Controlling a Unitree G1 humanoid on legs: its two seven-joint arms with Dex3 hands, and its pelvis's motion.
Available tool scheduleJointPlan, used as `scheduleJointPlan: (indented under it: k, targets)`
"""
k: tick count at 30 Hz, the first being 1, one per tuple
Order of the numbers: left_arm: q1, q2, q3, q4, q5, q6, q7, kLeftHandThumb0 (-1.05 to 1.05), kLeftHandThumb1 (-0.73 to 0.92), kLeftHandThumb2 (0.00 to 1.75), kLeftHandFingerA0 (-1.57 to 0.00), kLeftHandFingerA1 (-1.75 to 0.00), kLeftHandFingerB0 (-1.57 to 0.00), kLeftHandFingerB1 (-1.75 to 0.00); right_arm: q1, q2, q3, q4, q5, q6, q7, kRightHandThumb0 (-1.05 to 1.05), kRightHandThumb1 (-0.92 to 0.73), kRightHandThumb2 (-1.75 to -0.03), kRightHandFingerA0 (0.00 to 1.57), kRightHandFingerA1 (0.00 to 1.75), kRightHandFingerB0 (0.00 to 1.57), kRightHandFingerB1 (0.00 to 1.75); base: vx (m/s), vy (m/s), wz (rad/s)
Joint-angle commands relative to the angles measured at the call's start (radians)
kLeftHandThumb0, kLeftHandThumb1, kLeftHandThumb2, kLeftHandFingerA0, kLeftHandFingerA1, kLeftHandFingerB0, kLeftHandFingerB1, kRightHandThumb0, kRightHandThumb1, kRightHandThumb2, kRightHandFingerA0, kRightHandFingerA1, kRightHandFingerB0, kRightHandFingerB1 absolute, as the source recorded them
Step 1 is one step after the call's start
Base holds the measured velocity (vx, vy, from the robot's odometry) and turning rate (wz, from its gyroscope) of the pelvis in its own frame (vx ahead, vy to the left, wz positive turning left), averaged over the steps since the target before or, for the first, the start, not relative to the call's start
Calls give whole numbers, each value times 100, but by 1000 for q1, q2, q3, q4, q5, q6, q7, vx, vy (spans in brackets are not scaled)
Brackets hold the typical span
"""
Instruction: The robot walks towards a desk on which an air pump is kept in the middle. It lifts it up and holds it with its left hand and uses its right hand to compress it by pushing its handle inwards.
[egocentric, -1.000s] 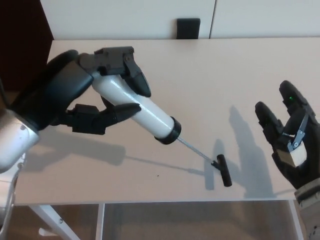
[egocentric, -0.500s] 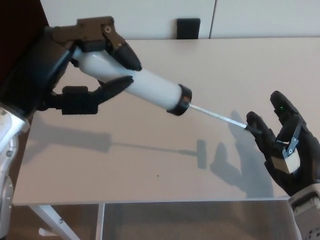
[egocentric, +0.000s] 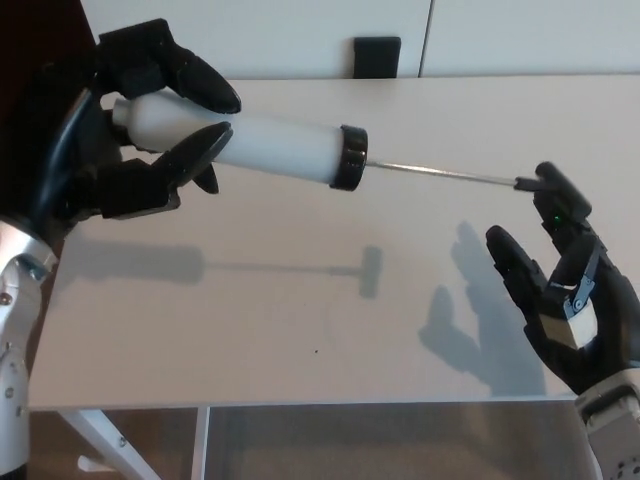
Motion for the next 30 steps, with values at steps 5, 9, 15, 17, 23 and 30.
scheduleJointPlan:
  k: [5, 9, 15, 17, 23, 30]
  targets:
    - [5, 17, -6, -14, -83, 100, 31, -10, 86, 69, -102, -148, -74, -112, 8, 2, -29, -85, 104, 84, 5, -90, -77, -113, 7, 29, 7, 18, 0, 0, 0]
    - [8, 29, -10, -14, -84, 101, 32, -14, 85, 71, -101, -149, -76, -112, 11, -9, -46, -102, 131, 99, 17, -91, -77, -113, 7, 28, 7, 16, 0, 0, 0]
    - [10, 64, -13, -11, -74, 92, 26, -10, 84, 74, -99, -150, -75, -112, -8, -41, -99, -118, 195, 132, 32, -91, -79, -116, 7, 27, 6, 13, 0, 0, 0]
    - [12, 68, -16, -14, -73, 94, 30, -11, 84, 73, -99, -151, -75, -114, -8, -45, -103, -121, 198, 131, 36, -95, -83, -117, 7, 22, 6, 10, 0, 0, 0]
    - [20, 91, -30, -19, -68, 89, 34, -10, 83, 74, -98, -154, -74, -116, -9, -59, -121, -145, 205, 139, 18, -91, -78, -115, 8, 30, 7, 14, 0, 0, 0]
    - [18, 105, -35, -14, -69, 77, 36, -9, 83, 74, -97, -153, -71, -116, -17, -70, -128, -147, 208, 146, 11, -91, -80, -116, 8, 31, 7, 15, 0, 0, 0]
